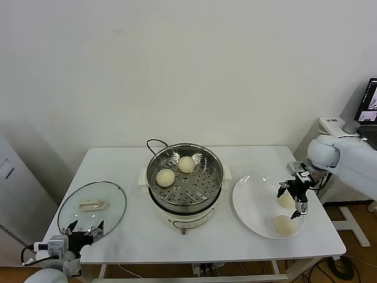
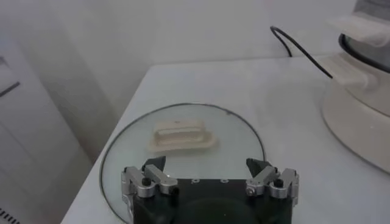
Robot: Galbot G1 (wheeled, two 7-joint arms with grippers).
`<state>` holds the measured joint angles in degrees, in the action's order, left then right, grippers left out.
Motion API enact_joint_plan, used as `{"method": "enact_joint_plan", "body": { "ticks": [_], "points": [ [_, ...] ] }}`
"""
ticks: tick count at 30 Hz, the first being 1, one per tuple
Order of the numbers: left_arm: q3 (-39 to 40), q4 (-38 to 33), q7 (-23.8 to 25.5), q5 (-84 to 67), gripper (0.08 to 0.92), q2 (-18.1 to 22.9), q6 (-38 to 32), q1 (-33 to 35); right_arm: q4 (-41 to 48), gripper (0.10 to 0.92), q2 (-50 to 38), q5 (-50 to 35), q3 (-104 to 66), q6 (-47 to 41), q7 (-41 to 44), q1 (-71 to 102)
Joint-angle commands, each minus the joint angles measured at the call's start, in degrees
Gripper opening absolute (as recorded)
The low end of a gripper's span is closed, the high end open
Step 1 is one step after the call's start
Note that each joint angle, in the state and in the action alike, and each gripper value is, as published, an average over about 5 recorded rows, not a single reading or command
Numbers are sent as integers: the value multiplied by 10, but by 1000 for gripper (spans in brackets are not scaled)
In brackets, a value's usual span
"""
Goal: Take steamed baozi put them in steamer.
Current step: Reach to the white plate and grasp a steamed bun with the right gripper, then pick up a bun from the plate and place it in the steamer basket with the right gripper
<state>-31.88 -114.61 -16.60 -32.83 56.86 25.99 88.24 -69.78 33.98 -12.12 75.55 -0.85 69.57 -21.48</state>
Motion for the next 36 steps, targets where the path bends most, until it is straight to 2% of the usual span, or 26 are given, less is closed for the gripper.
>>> {"method": "enact_joint_plan", "body": {
  "ticks": [1, 11, 19, 27, 31, 36],
  "points": [
    [0, 1, 0, 0, 823, -1, 1, 0, 30, 823, 16, 39, -36, 21, 10, 72],
    [1, -5, 0, 1, 823, -1, 2, 4, 43, 808, 31, 60, -60, 21, 11, 105],
    [0, -4, -1, 1, 823, 0, 4, 4, 54, 666, 32, 78, -86, 19, 19, 119],
    [0, -5, -1, 1, 823, 0, 4, 4, 55, 475, 33, 83, -101, 16, 31, 124],
    [-2, -5, -1, 1, 823, 0, 4, 4, 51, 422, 34, 78, -102, 16, 33, 107],
    [-2, -3, -1, 1, 823, -1, 4, 5, 38, 386, 35, 53, -83, 32, 36, -4]
  ]
}}
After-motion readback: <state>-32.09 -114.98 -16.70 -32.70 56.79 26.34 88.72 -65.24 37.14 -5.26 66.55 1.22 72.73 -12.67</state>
